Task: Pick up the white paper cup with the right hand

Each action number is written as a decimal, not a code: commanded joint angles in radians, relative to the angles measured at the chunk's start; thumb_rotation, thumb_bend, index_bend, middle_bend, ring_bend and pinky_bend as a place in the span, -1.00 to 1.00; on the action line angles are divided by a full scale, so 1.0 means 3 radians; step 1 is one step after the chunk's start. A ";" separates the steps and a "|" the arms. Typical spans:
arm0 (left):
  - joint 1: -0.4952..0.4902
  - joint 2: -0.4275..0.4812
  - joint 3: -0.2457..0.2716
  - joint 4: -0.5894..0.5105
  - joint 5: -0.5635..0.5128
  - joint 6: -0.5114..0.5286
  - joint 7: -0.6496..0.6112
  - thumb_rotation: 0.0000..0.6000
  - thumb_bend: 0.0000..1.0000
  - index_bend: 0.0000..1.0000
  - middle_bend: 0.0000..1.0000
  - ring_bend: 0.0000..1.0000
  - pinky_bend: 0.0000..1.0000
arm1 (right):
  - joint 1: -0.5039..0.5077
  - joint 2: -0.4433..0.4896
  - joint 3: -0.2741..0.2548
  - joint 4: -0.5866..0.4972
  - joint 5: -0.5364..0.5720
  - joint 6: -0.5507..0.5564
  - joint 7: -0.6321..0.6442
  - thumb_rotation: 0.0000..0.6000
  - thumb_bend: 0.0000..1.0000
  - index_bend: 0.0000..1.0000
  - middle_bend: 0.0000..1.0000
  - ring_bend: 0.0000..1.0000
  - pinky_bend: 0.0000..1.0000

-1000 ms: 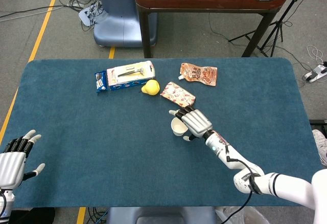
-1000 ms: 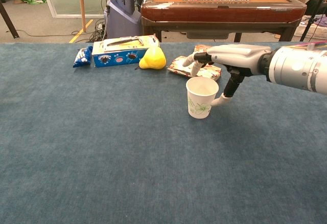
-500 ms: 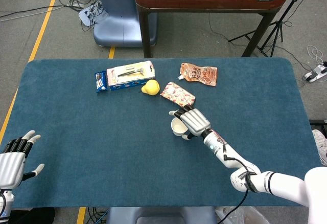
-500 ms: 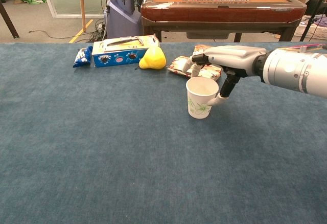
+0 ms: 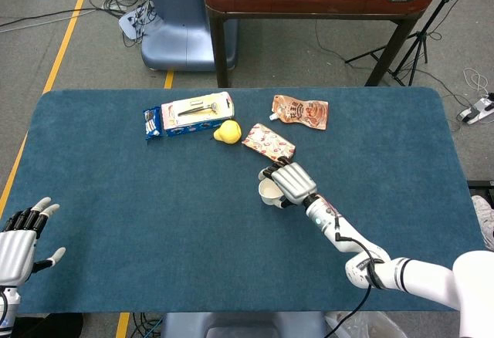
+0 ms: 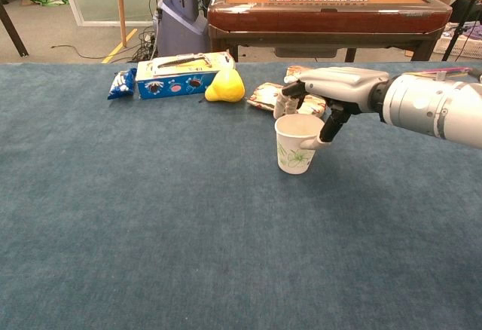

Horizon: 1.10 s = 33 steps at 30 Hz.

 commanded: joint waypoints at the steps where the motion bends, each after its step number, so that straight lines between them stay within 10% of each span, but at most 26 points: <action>1: -0.0003 -0.0002 0.0000 0.0004 0.0002 -0.0006 -0.0002 1.00 -0.71 -0.60 -0.75 -0.68 -0.70 | -0.0002 0.0035 -0.0011 -0.0019 -0.0007 0.0013 -0.0019 1.00 -0.47 -0.33 -0.28 -0.51 -0.68; 18: -0.0020 -0.0021 0.0000 -0.0012 0.0030 -0.0013 0.0015 1.00 -0.71 -0.60 -0.75 -0.68 -0.70 | 0.0087 0.0966 -0.0321 -0.0632 0.0419 -0.0021 -0.1400 1.00 -0.46 -0.32 -0.28 -0.50 -0.68; 33: -0.0001 -0.0032 0.0025 -0.0024 0.0026 -0.0016 0.0034 1.00 -0.71 -0.60 -0.75 -0.68 -0.70 | 0.0207 0.0775 -0.0667 -0.0493 0.0738 0.0128 -0.2264 1.00 -0.46 -0.32 -0.28 -0.50 -0.68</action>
